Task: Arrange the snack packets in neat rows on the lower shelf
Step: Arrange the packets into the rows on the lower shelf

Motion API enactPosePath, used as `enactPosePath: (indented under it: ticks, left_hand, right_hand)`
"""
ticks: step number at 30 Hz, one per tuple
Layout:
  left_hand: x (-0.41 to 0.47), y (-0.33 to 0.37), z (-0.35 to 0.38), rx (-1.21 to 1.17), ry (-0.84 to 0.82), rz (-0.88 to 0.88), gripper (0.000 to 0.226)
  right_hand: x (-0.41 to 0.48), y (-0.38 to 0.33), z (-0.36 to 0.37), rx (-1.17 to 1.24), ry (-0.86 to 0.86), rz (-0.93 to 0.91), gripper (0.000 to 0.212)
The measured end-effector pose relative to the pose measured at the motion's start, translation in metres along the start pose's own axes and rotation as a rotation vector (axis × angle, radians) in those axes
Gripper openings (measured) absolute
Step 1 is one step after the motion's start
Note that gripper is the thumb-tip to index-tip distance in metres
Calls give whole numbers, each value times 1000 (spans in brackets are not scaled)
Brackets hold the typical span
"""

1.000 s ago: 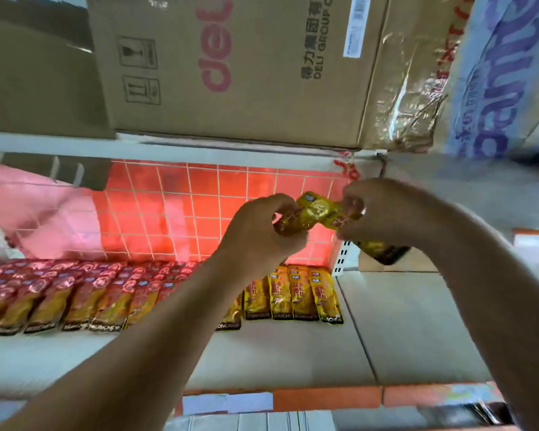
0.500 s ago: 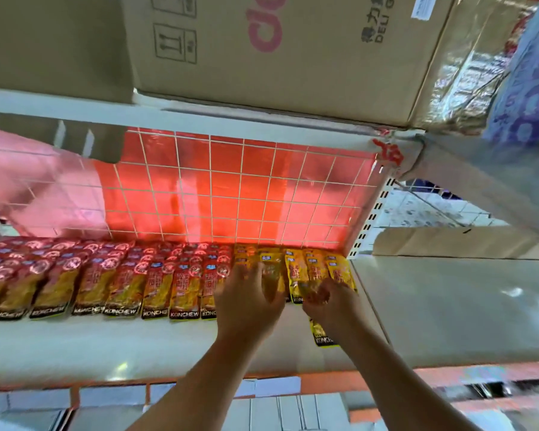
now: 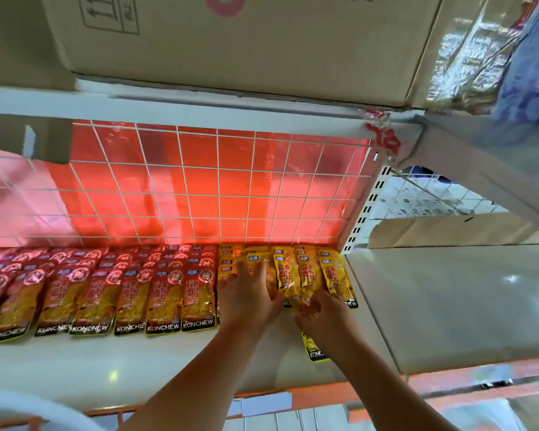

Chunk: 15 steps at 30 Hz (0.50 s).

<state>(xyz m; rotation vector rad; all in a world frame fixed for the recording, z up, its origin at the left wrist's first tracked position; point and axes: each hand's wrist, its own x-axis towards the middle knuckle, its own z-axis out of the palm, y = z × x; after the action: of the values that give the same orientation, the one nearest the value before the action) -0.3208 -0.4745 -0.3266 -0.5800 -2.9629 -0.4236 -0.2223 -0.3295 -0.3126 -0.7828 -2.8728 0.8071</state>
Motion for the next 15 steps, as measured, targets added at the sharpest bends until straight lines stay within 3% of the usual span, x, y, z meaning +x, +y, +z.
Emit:
enactPosePath:
  ticks: [7, 11, 15]
  left_hand:
    - [10, -1, 11, -17, -4, 10, 65]
    - [-2, -18, 18, -22, 174, 147, 54]
    - [-20, -33, 28, 95, 146, 284, 55]
  right_hand:
    - [15, 3, 0, 18, 2, -20, 30]
    - [23, -2, 5, 17, 16, -36, 33]
    - [32, -13, 13, -1, 104, -52, 37]
